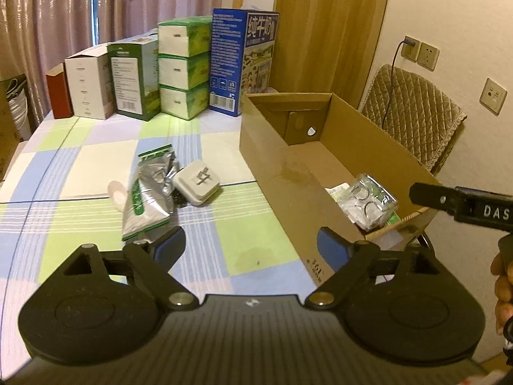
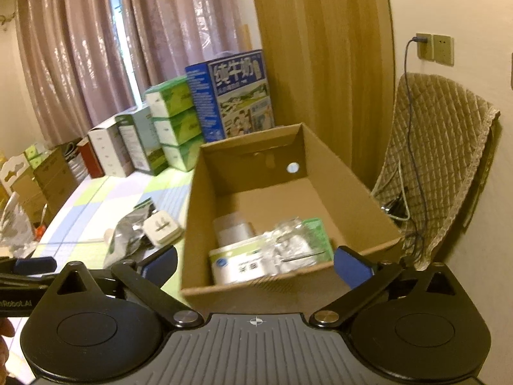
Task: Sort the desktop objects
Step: 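Withdraw both tools from the cardboard box back over the table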
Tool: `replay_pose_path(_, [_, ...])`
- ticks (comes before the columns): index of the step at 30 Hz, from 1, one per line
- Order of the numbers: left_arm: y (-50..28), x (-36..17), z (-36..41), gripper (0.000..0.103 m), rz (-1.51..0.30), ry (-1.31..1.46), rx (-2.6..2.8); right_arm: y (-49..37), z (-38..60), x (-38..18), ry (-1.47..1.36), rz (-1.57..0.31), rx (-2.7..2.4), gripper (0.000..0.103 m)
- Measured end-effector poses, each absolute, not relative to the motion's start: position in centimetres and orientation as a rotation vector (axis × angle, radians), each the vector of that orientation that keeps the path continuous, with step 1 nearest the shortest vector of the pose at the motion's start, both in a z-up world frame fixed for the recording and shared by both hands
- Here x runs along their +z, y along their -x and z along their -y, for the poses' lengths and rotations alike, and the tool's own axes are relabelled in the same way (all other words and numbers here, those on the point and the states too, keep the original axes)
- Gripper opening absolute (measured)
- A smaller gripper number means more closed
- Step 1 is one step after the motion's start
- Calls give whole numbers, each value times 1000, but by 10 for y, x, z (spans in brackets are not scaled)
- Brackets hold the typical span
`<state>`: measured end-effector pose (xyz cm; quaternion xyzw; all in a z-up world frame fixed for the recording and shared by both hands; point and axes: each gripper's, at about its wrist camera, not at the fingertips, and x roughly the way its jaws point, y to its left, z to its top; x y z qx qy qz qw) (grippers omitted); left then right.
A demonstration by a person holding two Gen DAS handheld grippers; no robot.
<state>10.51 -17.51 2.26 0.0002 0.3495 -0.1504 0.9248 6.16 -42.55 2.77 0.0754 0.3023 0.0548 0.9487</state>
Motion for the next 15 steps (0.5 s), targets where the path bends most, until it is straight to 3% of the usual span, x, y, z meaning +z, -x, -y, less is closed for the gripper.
replay_pose_path(10, [-81, 26, 143, 102, -715, 11, -248, -43, 391, 30, -138, -649, 168, 101])
replay_pose_path(15, [-70, 22, 124, 102, -728, 21, -210, -37, 377, 29, -128, -661, 188, 101])
